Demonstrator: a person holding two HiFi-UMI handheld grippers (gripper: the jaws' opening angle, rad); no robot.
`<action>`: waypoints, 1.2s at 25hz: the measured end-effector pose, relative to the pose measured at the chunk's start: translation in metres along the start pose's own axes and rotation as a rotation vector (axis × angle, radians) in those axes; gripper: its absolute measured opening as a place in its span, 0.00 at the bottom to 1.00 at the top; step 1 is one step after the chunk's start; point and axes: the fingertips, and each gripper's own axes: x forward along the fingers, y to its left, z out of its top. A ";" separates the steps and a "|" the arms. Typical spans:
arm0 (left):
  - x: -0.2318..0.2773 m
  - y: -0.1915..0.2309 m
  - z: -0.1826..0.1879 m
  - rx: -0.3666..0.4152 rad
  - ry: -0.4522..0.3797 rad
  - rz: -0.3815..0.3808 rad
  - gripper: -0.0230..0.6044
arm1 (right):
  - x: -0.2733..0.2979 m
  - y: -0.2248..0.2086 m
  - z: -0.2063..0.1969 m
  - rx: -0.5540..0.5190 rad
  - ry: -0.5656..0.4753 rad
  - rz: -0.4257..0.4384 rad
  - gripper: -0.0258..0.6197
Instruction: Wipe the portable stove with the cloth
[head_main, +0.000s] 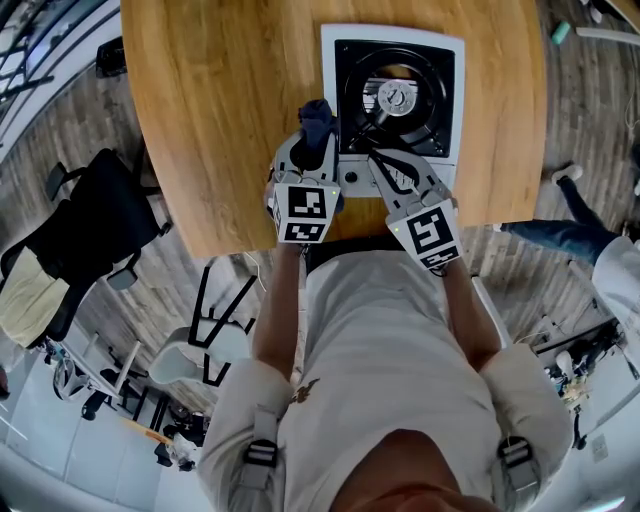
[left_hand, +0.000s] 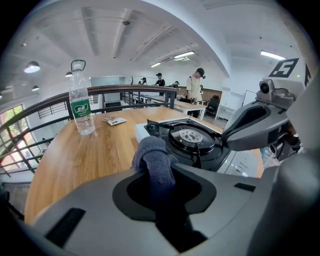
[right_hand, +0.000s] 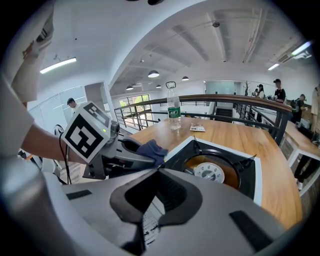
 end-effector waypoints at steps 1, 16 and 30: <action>0.002 0.001 0.002 0.001 0.000 -0.001 0.19 | 0.001 0.000 0.001 -0.001 -0.001 0.001 0.07; 0.021 0.013 0.023 0.013 -0.004 -0.006 0.19 | 0.012 -0.018 0.015 0.007 -0.020 -0.004 0.07; 0.046 0.029 0.052 0.015 -0.011 -0.004 0.19 | 0.032 -0.034 0.030 0.016 -0.026 0.017 0.07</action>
